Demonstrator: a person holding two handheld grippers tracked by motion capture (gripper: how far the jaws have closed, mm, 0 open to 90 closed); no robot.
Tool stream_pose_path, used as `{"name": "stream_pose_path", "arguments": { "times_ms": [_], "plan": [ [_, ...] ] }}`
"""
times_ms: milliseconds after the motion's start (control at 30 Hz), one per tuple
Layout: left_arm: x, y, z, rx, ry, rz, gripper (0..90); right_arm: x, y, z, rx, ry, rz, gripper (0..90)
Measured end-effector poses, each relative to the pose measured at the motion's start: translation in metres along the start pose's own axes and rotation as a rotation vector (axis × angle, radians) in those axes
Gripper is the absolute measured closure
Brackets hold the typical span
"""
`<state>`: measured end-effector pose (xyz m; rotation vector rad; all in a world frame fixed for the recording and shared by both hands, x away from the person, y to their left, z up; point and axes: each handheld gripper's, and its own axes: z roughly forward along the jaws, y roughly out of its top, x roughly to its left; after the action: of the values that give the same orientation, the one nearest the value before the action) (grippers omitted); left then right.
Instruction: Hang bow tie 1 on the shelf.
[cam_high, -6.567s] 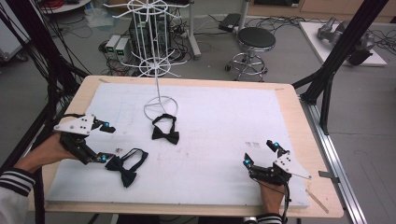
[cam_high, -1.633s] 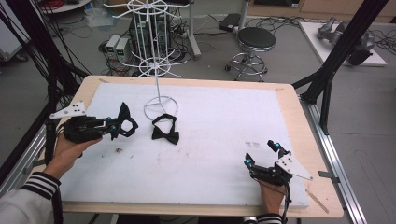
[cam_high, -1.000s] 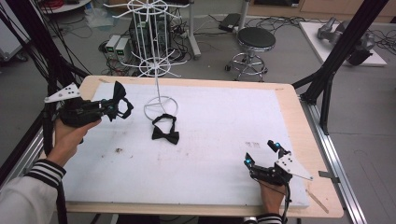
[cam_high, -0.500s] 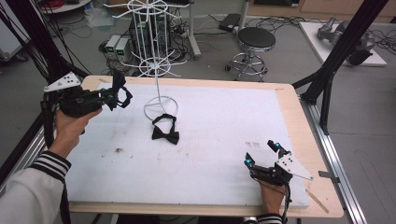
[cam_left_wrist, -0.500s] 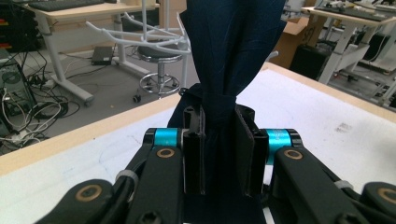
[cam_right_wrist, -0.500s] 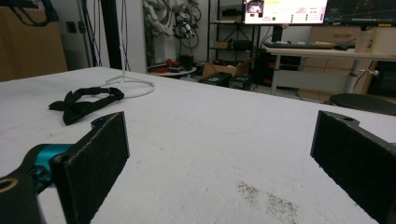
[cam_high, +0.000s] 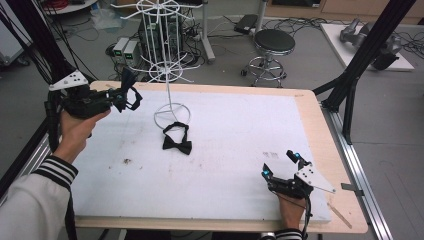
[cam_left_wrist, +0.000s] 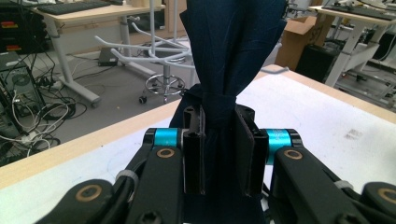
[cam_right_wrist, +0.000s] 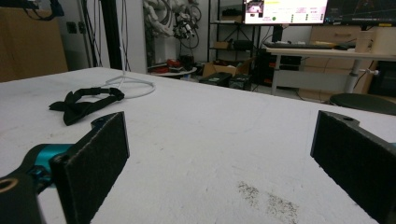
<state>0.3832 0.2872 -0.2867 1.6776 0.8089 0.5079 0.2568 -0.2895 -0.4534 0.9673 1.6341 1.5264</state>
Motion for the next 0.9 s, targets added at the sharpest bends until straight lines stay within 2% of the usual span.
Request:
{"name": "stream_pose_path", "arguments": {
  "times_ms": [333,900],
  "plan": [
    [-0.006,0.016,0.009,0.004,0.02,0.017,74.9,0.0,0.0,0.0,-0.002,0.003,0.002,3.6],
    [-0.02,0.028,0.025,0.026,0.046,-0.006,74.9,-0.001,0.0,0.0,-0.006,0.005,0.004,3.6]
  ]
}}
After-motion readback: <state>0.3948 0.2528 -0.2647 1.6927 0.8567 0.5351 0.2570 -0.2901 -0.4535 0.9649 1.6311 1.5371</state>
